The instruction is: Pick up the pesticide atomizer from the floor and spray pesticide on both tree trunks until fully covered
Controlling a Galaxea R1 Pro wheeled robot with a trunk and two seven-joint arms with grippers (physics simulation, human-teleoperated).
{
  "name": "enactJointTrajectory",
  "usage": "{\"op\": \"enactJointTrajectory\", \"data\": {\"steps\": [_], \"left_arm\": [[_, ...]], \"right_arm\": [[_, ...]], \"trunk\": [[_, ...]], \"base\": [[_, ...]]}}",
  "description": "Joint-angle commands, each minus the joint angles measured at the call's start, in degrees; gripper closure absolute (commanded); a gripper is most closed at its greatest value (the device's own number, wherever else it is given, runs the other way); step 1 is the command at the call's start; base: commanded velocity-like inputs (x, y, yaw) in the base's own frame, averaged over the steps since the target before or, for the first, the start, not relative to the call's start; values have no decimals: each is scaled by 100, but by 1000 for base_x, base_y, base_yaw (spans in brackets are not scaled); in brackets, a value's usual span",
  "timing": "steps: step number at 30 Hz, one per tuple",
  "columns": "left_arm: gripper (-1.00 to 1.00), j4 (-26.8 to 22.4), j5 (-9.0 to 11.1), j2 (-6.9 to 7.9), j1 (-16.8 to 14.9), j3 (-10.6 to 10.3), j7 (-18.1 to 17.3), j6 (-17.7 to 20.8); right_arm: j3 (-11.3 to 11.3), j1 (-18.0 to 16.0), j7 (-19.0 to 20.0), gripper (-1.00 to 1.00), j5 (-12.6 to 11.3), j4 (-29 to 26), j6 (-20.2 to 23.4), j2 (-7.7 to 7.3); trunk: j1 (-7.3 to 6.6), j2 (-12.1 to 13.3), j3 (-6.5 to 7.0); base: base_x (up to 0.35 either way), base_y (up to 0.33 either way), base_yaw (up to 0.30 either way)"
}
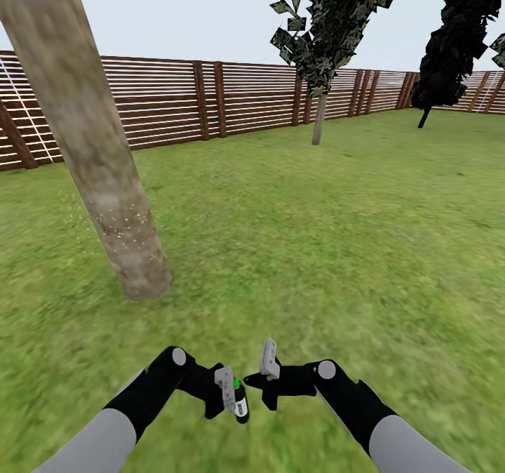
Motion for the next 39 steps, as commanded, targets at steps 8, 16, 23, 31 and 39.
{"op": "enactJointTrajectory", "data": {"steps": [8,16,23,31,39], "left_arm": [[100,-11,-1,-33,-2,0,-24,42],[100,-8,29,-63,-82,8,-24,42],[100,-4,30,-59,-111,9,-24,40],[100,5,29,-58,-114,9,-25,40],[100,5,30,-123,-108,2,-32,39]], "right_arm": [[10,-2,-9,100,48,-16,-36,-6],[10,-2,-13,100,48,-11,-36,-6],[10,-1,-13,100,50,-7,-36,-7],[10,2,-13,100,55,-7,-36,-7],[9,-3,-13,100,57,-4,-36,-7]], "trunk": [[-1,-2,-5],[-1,-2,-5],[-1,-2,-5],[-1,-2,-5],[-1,-2,-5]], "base": [[0,0,0],[0,0,0],[0,0,0],[0,0,0],[0,0,0]]}}
